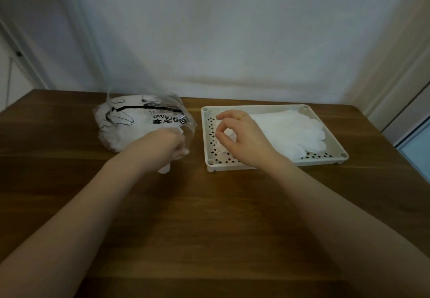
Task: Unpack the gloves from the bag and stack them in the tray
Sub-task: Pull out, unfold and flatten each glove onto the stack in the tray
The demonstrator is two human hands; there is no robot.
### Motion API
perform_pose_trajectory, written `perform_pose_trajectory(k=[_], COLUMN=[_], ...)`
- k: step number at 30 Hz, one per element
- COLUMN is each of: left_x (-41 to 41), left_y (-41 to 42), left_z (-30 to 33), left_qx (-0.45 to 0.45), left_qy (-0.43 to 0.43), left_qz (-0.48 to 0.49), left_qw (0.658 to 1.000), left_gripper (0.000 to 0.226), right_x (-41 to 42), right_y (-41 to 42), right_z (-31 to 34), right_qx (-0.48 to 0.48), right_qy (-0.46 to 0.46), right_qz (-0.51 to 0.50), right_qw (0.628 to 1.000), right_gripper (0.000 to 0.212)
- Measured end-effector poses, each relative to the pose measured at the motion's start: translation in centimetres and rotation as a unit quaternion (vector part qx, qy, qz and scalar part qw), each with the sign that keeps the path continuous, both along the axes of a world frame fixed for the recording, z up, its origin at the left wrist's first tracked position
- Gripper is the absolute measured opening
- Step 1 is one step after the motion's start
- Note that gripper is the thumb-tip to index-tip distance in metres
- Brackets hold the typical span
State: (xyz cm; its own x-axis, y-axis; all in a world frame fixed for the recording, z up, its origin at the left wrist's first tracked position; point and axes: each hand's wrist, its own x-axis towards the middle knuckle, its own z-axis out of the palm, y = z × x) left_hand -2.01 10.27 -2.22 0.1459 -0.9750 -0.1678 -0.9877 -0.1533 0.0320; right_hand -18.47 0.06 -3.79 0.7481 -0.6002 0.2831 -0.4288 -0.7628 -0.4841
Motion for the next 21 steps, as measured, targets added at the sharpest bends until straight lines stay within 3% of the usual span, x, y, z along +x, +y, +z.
perform_pose_trajectory(k=[2,4,7,8,11,14,17,20,21], left_x=[-0.5,-1.3,-2.8,-3.3,-4.5,-5.5,-5.8,-6.2,-6.3], left_y=[0.6,1.2,1.0,0.8,0.3,-0.2,-1.1,-1.7,-1.8], left_z=[1.3,2.9,4.0,4.3,4.6,4.8,4.0,3.1,2.9], left_qx=[-0.146,-0.265,-0.352,-0.359,-0.361,-0.345,-0.31,-0.292,-0.281], left_qy=[0.08,0.201,0.344,0.38,0.462,0.536,0.616,0.636,0.667], left_qz=[-0.014,-0.028,-0.017,-0.008,-0.011,-0.012,0.019,0.031,0.029], left_qw=[0.986,0.943,0.87,0.853,0.81,0.771,0.724,0.714,0.689], left_gripper=[0.019,0.011,0.012,0.013,0.016,0.016,0.02,0.022,0.024], right_x=[0.1,0.1,-0.3,-0.5,-1.3,-2.5,-3.2,-3.6,-3.7], right_y=[0.3,0.9,1.4,1.6,1.9,1.5,1.0,0.7,0.6], right_z=[0.5,1.3,2.2,2.5,3.4,4.0,4.4,4.3,4.3], right_qx=[0.095,0.209,0.323,0.345,0.409,0.469,0.429,0.363,0.345], right_qy=[-0.064,-0.111,-0.148,-0.166,-0.225,-0.234,-0.213,-0.201,-0.206], right_qz=[0.027,0.069,0.132,0.145,0.128,0.091,0.038,-0.018,-0.041], right_qw=[0.993,0.969,0.925,0.913,0.875,0.846,0.877,0.91,0.915], right_gripper=[0.019,0.031,0.048,0.047,0.016,0.019,0.025,0.026,0.024])
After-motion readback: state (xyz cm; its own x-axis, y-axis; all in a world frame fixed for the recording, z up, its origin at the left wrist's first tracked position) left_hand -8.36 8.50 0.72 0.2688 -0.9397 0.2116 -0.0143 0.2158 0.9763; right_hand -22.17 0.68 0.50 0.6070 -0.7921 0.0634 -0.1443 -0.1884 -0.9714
